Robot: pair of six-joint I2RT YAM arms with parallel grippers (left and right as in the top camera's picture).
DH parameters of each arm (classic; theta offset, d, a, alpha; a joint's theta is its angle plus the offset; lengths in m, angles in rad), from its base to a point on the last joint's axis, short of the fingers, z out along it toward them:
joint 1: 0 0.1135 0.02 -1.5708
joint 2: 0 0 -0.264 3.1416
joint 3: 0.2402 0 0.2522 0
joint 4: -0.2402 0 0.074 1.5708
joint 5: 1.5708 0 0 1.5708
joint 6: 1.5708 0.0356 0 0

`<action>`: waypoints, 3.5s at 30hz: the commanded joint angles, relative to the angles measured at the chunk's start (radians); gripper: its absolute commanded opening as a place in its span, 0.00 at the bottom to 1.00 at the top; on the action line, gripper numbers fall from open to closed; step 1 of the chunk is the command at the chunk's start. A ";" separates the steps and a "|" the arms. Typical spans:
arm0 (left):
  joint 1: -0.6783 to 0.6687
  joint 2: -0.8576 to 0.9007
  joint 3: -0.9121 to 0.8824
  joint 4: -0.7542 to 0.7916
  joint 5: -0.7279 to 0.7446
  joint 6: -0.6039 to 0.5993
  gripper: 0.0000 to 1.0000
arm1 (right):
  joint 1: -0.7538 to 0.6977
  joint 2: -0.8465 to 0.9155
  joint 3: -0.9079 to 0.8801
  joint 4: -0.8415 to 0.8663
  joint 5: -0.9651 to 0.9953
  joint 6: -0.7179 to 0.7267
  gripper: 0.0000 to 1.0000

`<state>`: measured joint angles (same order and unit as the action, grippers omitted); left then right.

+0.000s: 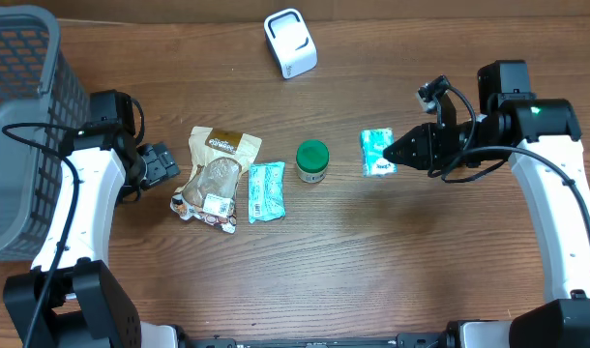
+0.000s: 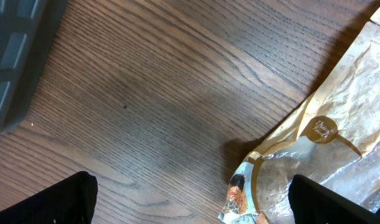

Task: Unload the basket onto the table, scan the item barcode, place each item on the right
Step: 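Carry the tissue pack to the scanner and hold it over it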

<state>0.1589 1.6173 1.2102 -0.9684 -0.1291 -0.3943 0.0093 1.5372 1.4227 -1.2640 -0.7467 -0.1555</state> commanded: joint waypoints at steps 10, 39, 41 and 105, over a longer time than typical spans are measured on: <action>0.003 -0.020 -0.002 0.001 -0.009 -0.013 1.00 | 0.176 0.001 0.180 0.133 0.523 0.361 0.04; 0.003 -0.020 -0.002 0.001 -0.009 -0.013 1.00 | 0.362 0.581 0.672 0.620 0.672 0.071 0.04; 0.003 -0.020 -0.002 0.001 -0.009 -0.013 1.00 | 0.368 0.626 0.672 0.661 0.709 0.045 0.04; 0.003 -0.020 -0.002 0.001 -0.009 -0.013 1.00 | 0.438 0.911 0.672 1.084 0.962 -0.594 0.04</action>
<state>0.1589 1.6169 1.2102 -0.9684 -0.1291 -0.3943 0.4244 2.4454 2.0884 -0.1932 0.1841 -0.6464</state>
